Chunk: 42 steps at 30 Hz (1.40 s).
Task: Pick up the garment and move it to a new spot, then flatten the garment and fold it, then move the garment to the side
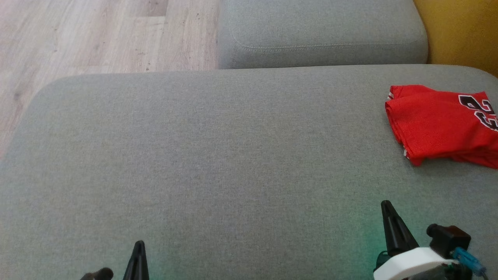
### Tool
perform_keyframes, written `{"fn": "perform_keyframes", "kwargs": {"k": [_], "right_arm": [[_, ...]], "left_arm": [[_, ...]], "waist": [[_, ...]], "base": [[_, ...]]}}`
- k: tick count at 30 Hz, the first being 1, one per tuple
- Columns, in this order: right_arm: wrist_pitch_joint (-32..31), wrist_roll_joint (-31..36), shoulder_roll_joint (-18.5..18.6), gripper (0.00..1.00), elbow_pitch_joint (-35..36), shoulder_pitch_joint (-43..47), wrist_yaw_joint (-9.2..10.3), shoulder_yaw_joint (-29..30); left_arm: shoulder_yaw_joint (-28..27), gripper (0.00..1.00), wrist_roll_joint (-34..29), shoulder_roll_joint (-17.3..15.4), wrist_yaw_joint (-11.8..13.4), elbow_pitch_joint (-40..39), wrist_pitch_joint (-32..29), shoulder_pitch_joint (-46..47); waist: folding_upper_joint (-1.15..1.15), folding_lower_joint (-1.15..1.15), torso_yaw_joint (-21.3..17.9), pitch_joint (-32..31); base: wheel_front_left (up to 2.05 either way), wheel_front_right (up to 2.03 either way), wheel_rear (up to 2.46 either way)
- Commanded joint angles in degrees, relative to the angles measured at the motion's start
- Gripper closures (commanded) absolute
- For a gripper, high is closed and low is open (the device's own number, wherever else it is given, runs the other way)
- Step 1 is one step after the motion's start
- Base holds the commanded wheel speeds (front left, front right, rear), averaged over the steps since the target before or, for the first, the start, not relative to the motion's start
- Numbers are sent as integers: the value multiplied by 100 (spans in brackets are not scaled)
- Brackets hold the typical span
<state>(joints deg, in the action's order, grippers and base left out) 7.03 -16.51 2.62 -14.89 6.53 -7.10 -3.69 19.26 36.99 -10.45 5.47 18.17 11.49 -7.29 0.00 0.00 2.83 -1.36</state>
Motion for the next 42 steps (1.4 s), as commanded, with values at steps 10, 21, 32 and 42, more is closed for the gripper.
{"fn": "perform_keyframes", "kwargs": {"k": [10,21,32,42], "right_arm": [[-95,-785,78,100,173,-335,-7,57],[-191,-1546,106,100,167,-431,-10,113],[-295,-2297,127,100,160,-527,-13,179],[-395,-2975,141,100,153,-615,-17,245]], "left_arm": [[-322,100,538,37,-136,-182,-164,338],[-556,100,1073,108,-260,-210,-332,445],[-790,100,1606,181,-383,-236,-502,551],[-1005,100,2091,248,-495,-259,-657,648]], "waist": [[0,0,-25,13],[0,0,-53,28],[0,0,-80,43],[0,0,-105,57]], "base": [[0,0,0],[0,0,0],[0,0,0],[0,0,0]]}}
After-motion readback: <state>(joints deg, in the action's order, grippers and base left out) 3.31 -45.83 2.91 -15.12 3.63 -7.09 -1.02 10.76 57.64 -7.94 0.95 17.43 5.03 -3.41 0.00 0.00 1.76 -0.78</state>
